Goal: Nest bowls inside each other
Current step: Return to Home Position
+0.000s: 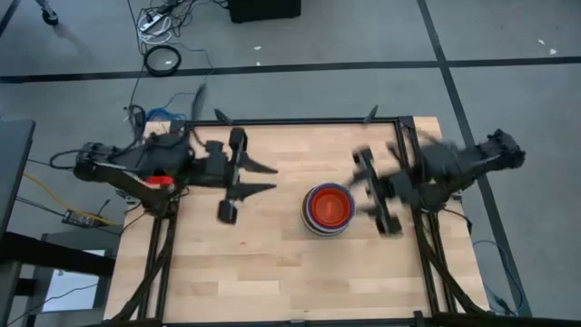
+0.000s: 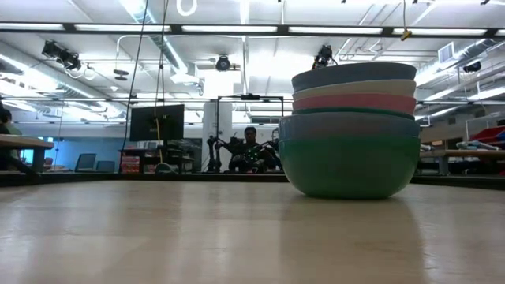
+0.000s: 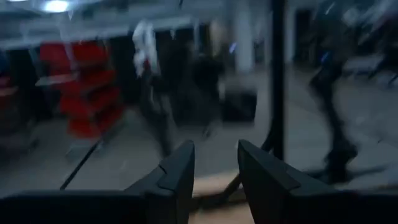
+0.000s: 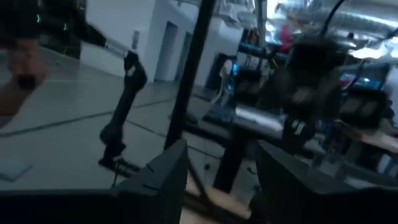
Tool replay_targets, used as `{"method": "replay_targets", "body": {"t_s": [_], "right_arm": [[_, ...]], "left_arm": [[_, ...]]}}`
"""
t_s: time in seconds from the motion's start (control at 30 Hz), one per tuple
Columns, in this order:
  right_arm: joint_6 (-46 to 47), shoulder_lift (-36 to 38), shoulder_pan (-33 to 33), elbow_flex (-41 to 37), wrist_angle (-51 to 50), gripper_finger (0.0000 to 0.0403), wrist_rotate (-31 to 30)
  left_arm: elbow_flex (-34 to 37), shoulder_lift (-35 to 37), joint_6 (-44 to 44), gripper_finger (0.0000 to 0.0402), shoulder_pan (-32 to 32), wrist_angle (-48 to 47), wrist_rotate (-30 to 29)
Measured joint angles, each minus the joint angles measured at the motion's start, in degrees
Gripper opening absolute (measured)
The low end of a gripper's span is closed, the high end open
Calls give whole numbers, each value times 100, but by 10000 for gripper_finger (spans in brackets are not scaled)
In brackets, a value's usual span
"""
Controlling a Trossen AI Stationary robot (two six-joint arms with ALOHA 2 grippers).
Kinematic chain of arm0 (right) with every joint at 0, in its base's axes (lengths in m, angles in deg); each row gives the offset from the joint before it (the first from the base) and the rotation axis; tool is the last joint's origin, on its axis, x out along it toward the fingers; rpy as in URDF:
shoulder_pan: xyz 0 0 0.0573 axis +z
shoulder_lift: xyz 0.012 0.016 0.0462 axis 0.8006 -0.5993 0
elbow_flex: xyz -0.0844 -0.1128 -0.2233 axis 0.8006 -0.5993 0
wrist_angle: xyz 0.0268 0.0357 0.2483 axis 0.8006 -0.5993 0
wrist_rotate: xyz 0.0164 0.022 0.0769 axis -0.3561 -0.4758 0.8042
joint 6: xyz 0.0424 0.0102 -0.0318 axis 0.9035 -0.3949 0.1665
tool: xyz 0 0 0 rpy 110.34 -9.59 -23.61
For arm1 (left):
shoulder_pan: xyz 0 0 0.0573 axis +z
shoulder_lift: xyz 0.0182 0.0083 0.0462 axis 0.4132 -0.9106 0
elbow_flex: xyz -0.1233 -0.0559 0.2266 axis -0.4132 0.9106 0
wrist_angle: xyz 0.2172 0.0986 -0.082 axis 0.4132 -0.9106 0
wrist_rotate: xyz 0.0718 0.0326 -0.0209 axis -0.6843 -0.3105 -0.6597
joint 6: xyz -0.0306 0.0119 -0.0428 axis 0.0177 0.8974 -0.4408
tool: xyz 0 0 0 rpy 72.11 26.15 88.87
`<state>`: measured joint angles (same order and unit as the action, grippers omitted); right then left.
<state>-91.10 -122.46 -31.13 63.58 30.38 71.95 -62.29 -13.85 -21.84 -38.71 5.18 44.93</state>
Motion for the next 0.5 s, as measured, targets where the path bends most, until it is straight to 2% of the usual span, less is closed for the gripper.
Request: {"method": "replay_targets", "body": {"t_s": [0.07,0.17,0.23,0.37,0.5], "right_arm": [[2,-101,-808,502,-459,176,853],[187,-85,-1804,1261,-1674,176,1351],[166,87,-2250,1606,-2560,176,1628],[168,788,-2682,1749,-3404,176,2135],[319,1796,-2653,1191,-3349,176,2185]], "left_arm": [[24,57,-37,132,333,-496,-11],[35,243,-224,132,826,-1318,-51],[169,515,-313,132,952,-1478,9],[1010,1457,-388,132,977,-1315,107],[2398,2794,-632,132,886,-374,8]]}}
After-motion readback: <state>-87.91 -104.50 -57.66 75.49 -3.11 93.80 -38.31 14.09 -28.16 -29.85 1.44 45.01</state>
